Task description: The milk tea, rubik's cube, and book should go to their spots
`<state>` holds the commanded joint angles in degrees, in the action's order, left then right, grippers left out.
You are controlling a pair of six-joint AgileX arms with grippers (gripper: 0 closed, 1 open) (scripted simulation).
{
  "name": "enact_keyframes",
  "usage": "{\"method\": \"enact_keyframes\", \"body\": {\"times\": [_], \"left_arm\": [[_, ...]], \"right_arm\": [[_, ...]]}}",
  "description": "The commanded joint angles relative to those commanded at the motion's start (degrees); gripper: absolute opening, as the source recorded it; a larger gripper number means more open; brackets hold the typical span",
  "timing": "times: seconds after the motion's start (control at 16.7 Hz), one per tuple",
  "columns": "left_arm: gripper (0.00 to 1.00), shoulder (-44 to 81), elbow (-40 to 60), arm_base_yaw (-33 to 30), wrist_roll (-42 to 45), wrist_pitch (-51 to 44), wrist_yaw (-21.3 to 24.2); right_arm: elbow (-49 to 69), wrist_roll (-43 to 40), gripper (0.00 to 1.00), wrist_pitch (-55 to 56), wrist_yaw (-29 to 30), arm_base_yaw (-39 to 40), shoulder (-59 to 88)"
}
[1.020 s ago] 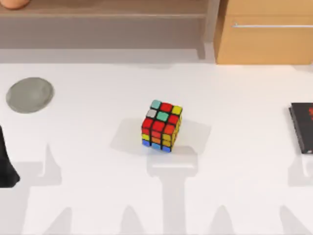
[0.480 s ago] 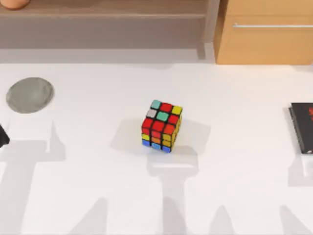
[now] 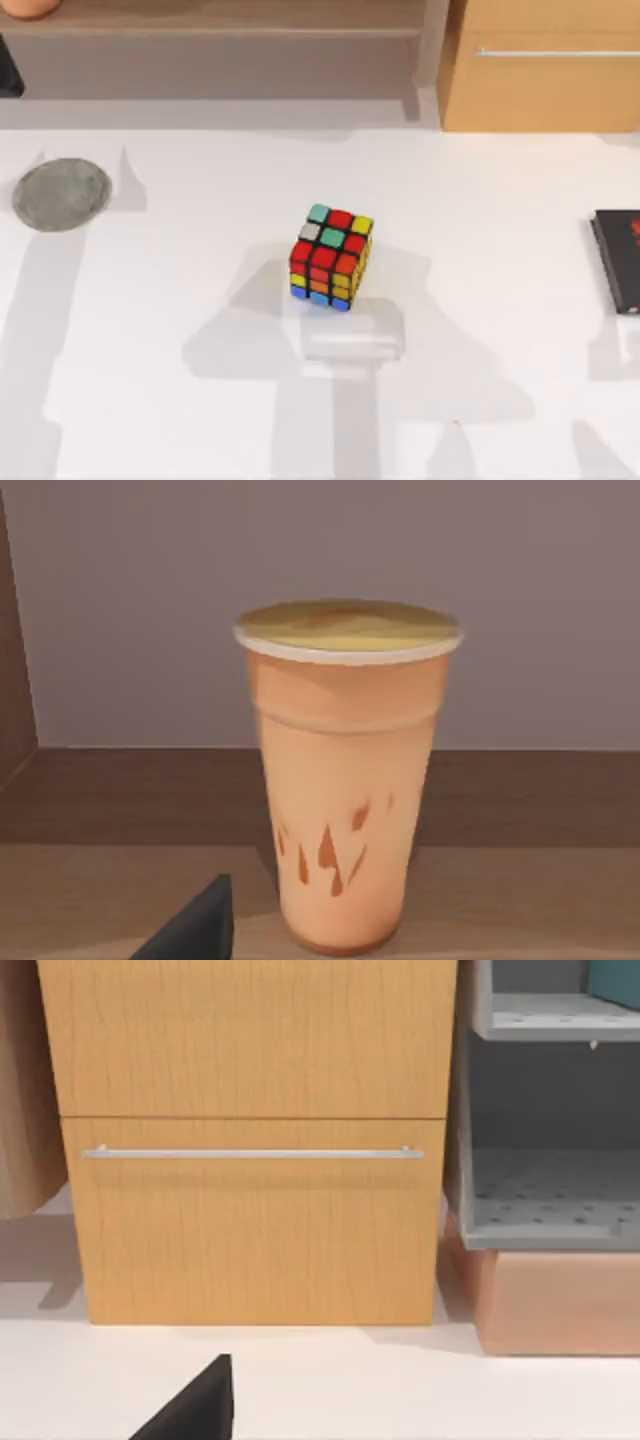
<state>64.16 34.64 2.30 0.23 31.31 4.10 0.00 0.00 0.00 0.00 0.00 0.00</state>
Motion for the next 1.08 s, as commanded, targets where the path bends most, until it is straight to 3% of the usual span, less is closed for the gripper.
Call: {"method": "enact_keyframes", "body": {"times": [0.48,1.08], "left_arm": [[1.00,34.35,17.12,1.22,0.04,15.47,1.95],[1.00,39.57,20.24,1.17,0.03,17.44,2.03]], "right_arm": [[0.00,0.00,1.00,0.00,0.00,0.00,0.00],[0.00,0.00,1.00,0.00,0.00,0.00,0.00]]}}
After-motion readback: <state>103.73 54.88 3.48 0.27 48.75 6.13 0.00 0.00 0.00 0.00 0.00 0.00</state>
